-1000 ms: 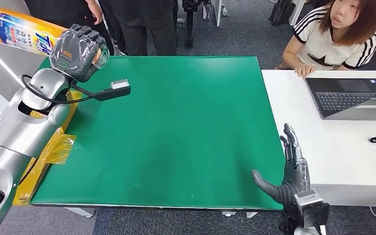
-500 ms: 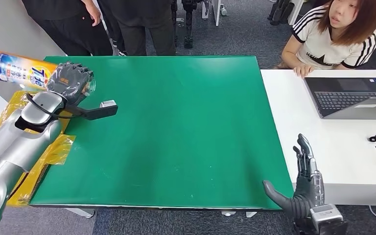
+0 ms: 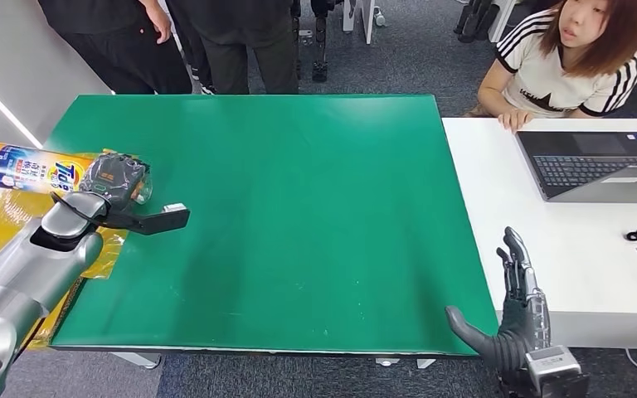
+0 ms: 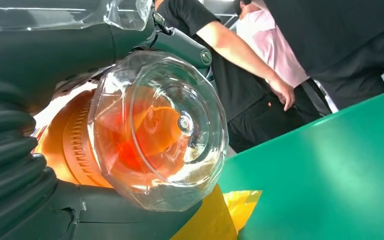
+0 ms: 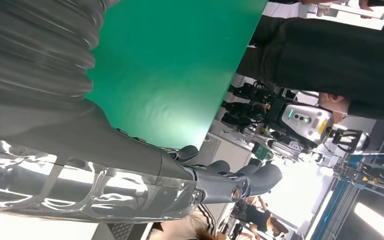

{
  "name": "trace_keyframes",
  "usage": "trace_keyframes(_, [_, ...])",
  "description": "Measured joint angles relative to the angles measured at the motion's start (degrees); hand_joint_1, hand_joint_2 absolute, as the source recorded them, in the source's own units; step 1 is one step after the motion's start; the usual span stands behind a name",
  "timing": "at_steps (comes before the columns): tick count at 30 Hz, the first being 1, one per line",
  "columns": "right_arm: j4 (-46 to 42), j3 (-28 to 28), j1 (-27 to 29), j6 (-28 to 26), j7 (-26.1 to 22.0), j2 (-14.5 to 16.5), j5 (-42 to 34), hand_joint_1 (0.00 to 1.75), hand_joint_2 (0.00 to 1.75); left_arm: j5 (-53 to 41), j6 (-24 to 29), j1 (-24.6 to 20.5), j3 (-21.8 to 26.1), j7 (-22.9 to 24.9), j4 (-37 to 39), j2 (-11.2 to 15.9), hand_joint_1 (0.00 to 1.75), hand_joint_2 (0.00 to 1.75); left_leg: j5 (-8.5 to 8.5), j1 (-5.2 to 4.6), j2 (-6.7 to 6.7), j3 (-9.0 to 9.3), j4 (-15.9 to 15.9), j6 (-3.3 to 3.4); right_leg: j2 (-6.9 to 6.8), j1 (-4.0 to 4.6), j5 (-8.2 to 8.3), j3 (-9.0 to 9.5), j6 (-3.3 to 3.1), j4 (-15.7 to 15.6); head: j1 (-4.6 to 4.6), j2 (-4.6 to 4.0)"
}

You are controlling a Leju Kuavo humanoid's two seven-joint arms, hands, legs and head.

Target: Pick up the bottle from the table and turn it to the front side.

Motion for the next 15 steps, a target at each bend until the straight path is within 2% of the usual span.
trace_keyframes(8, [0.6,0.1,-2.7,1.8,1.2,0.0,0.6,0.00,1.75,4.5,-4.3,2.7,0.0,-3.0,0.4,-1.5,1.75,1.75,0.00,0.00,0.00,0.00,0.0,0.00,-0.01,0.00,0.01,0.00,0.01,0.0,0.01,0.00])
trace_keyframes(15, [1.7,0.1,-4.5,2.1,1.7,0.1,0.9,0.00,1.75,9.0,-6.4,4.7,0.0,-3.4,0.3,-1.9,1.75,1.75,0.00,0.00,-0.01,-0.01,0.0,0.00,-0.03,0.00,0.01,0.00,0.01,0.0,0.01,0.00])
